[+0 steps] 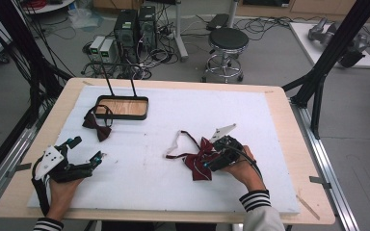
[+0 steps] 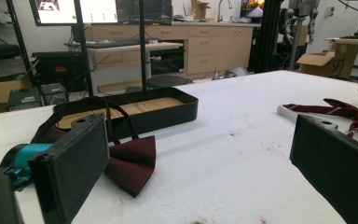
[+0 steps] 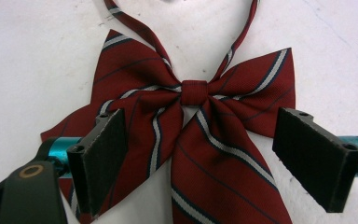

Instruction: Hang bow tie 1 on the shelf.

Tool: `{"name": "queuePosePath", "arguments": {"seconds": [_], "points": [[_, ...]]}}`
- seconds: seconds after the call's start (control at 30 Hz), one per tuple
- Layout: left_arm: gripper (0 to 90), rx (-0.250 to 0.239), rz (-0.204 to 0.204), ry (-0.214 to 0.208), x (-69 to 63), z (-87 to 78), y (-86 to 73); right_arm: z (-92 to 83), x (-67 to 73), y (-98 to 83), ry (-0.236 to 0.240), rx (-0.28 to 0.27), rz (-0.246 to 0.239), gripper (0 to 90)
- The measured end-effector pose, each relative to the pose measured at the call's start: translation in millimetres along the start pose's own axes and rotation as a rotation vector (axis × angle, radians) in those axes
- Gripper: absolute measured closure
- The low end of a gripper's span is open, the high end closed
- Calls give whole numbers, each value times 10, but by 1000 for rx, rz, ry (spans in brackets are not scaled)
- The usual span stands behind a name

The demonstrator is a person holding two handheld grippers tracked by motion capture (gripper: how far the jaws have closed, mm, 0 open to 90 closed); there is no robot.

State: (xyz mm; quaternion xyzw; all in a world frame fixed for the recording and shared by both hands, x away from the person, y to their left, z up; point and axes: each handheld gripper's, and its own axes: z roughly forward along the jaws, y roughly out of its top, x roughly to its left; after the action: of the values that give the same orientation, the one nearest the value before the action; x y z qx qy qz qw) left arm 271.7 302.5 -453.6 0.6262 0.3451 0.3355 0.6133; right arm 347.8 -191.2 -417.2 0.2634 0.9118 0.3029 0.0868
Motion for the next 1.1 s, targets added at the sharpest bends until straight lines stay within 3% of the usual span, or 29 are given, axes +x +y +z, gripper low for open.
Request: {"name": "queuePosePath", "arguments": {"seconds": [0.23, 0.6, 0.77, 0.9, 0.93, 1.03, 1.1], "points": [[50, 0, 1, 0, -1, 0, 0, 75, -19, -4, -9, 49, -7, 202], [50, 0, -2, -1, 0, 2, 0, 116, -62, 33, 6, 91, 35, 297], [50, 0, -2, -1, 1, 2, 0, 145, -68, 88, 7, 125, 31, 440], [50, 0, -3, -1, 2, 1, 0, 116, -86, 91, 10, 128, 39, 658], [50, 0, -3, 0, 1, 2, -1, 116, -86, 91, 10, 128, 39, 658], [50, 2, -2, 0, 1, 1, 0, 123, -54, 117, 22, 142, 23, 859], [50, 1, -1, 1, -1, 2, 0, 120, -47, 124, 19, 148, 24, 865]]}}
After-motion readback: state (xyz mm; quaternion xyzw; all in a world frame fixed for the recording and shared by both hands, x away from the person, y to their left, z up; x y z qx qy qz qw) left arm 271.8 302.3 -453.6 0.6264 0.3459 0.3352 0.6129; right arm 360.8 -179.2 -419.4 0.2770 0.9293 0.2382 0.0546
